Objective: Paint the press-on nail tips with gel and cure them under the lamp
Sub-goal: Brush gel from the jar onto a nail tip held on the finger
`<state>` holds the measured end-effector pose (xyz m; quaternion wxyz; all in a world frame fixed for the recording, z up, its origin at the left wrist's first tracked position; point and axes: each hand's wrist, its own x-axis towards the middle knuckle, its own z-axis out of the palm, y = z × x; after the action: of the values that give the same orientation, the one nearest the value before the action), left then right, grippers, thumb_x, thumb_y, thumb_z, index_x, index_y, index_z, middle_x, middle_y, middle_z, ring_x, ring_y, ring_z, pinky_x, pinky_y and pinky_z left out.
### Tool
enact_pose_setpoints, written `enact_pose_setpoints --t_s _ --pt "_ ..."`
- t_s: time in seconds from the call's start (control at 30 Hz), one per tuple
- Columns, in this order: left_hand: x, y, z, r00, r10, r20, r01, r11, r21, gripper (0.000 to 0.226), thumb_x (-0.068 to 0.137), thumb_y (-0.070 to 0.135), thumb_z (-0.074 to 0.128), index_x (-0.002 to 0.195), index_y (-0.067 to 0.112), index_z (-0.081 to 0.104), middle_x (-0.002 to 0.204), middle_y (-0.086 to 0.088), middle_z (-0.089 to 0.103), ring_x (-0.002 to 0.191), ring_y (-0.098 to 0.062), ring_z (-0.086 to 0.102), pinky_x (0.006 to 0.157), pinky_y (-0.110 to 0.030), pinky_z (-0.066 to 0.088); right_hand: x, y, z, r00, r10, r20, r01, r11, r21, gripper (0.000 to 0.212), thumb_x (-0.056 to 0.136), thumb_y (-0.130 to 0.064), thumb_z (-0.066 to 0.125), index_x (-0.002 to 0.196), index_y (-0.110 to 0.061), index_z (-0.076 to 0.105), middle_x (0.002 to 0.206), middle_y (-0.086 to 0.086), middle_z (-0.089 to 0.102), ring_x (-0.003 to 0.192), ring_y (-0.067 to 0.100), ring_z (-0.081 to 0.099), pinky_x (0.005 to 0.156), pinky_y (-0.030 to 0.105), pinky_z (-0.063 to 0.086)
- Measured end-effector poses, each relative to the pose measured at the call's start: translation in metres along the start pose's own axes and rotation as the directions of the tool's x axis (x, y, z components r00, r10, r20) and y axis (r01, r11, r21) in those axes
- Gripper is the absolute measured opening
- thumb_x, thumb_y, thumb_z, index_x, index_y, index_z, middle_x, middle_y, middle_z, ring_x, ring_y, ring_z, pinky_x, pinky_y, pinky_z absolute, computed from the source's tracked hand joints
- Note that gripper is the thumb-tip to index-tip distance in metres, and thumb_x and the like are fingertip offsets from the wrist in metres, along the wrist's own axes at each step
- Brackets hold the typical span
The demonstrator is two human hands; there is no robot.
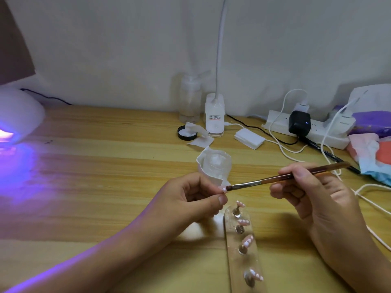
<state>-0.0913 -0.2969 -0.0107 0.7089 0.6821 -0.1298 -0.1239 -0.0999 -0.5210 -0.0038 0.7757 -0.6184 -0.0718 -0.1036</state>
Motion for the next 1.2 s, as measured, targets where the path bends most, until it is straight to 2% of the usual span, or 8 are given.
enact_pose_setpoints --t_s 0.2,0.43,0.7,0.87,0.93,1.03,1.13,1.2 --pt "-0.001 -0.0007 0.0 1.0 0.003 0.008 -0.002 1.0 -0.01 0.009 0.075 0.019 0.073 0.071 0.027 0.071 0.065 0.006 0.066 0.059 -0.006 0.059 0.058 -0.018 0.046 -0.0004 0.0 0.0022 1.0 -0.015 0.005 0.015 0.998 -0.056 0.021 0.076 -0.037 0.065 0.08 -0.02 0.077 0.071 0.013 0.072 0.07 0.02 0.072 0.068 0.022 0.057" --pt "-0.0004 -0.0018 -0.0005 0.999 0.036 0.015 -0.036 0.999 0.033 0.011 0.077 0.019 0.071 0.073 0.029 0.07 0.067 0.011 0.063 0.062 -0.002 0.056 0.061 -0.015 0.046 -0.0017 0.0028 0.0004 0.987 -0.158 0.003 0.156 0.973 -0.173 0.023 0.084 -0.043 0.064 0.087 -0.023 0.073 0.077 0.007 0.071 0.074 0.019 0.07 0.076 0.023 0.056" --pt "-0.0002 -0.0027 -0.0012 0.996 0.085 0.036 -0.088 0.99 0.106 0.013 0.079 0.019 0.067 0.077 0.031 0.068 0.071 0.013 0.06 0.064 -0.002 0.052 0.06 -0.014 0.043 0.0029 0.0049 -0.0039 0.995 -0.102 0.005 0.102 0.995 -0.019 0.024 0.078 -0.047 0.068 0.079 -0.023 0.075 0.064 0.001 0.069 0.062 0.009 0.066 0.066 0.019 0.055" --pt "-0.0015 -0.0022 -0.0011 0.996 0.081 0.042 -0.086 0.988 0.131 0.015 0.079 0.02 0.068 0.076 0.034 0.07 0.09 -0.017 0.068 0.071 -0.008 0.056 0.061 -0.024 0.048 0.0011 0.0054 -0.0006 0.994 -0.102 0.039 0.102 0.995 -0.009 0.023 0.079 -0.045 0.067 0.079 -0.024 0.075 0.065 0.001 0.07 0.061 0.01 0.067 0.065 0.019 0.055" --pt "-0.0023 -0.0016 -0.0009 0.996 0.085 0.038 -0.089 0.988 0.123 0.014 0.079 0.02 0.068 0.075 0.034 0.069 0.095 -0.018 0.069 0.076 -0.013 0.06 0.064 -0.03 0.049 0.0009 0.0059 -0.0002 0.994 -0.101 0.045 0.101 0.995 -0.009 0.022 0.08 -0.044 0.066 0.08 -0.024 0.074 0.065 0.003 0.07 0.062 0.011 0.068 0.065 0.02 0.055" --pt "-0.0016 -0.0034 -0.0011 0.995 0.093 0.021 -0.094 0.988 0.124 0.015 0.078 0.019 0.069 0.072 0.033 0.068 0.083 -0.004 0.07 0.083 -0.028 0.065 0.067 -0.024 0.047 0.0006 0.0056 0.0004 0.994 -0.092 0.059 0.093 0.995 -0.017 0.025 0.078 -0.048 0.07 0.082 -0.023 0.074 0.067 0.005 0.071 0.064 0.013 0.069 0.066 0.02 0.056" --pt "-0.0014 -0.0028 -0.0008 0.996 0.089 0.027 -0.091 0.99 0.109 0.016 0.077 0.017 0.069 0.071 0.031 0.066 0.075 0.008 0.067 0.074 -0.013 0.062 0.064 -0.016 0.045 0.0 0.0054 -0.0003 0.992 -0.102 0.069 0.105 0.993 -0.05 0.029 0.078 -0.052 0.073 0.083 -0.023 0.073 0.069 0.006 0.07 0.066 0.015 0.069 0.068 0.021 0.056" --pt "-0.0018 -0.0024 -0.0005 0.996 0.088 0.029 -0.091 0.989 0.119 0.014 0.077 0.017 0.069 0.071 0.03 0.066 0.078 -0.003 0.068 0.071 -0.008 0.058 0.063 -0.016 0.045 -0.0001 0.0055 -0.0008 0.99 -0.127 0.061 0.132 0.987 -0.087 0.03 0.079 -0.053 0.072 0.083 -0.024 0.072 0.07 0.003 0.069 0.066 0.016 0.068 0.069 0.022 0.056"
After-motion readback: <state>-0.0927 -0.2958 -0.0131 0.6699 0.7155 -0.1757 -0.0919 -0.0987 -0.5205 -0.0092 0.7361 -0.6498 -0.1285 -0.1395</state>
